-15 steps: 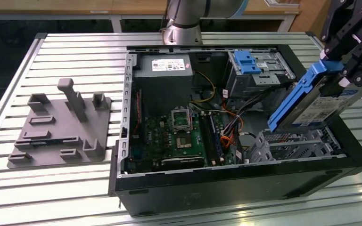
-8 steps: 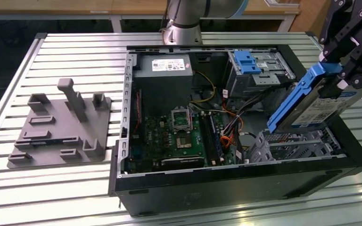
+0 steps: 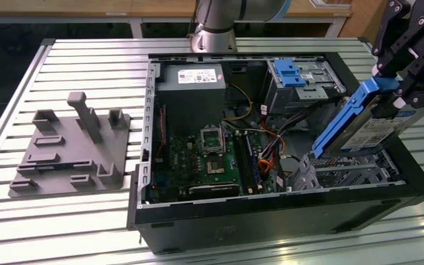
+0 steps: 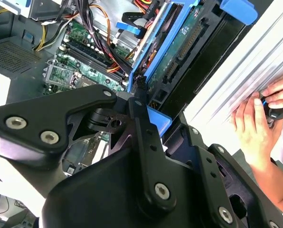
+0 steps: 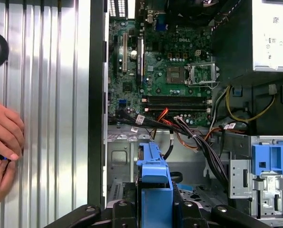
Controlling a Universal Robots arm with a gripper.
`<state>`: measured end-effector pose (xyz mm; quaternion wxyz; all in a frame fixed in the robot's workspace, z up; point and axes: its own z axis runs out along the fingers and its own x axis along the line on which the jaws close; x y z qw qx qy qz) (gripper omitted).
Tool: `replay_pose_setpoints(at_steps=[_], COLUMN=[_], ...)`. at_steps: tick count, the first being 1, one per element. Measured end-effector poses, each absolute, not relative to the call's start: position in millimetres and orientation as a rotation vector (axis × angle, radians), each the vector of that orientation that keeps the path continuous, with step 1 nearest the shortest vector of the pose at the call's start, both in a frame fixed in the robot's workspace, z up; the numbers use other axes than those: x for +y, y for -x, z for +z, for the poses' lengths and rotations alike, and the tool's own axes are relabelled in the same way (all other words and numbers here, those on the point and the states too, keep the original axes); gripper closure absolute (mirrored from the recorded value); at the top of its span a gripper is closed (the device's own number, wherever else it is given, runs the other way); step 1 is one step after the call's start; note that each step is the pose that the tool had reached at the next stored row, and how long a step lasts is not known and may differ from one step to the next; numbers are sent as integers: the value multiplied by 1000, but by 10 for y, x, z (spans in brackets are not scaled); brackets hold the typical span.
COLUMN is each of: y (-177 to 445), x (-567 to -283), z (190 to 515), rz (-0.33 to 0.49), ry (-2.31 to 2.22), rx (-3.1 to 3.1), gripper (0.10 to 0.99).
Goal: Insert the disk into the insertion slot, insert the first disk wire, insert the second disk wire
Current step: 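Insert the disk into the insertion slot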
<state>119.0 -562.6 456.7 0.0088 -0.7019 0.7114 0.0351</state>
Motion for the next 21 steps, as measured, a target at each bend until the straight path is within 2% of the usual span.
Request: replay_pose_setpoints(at_steps=[21], y=[-1190], x=[-5638], z=[4441], rz=[108], ry=[2194], rx=[2224], gripper=[722])
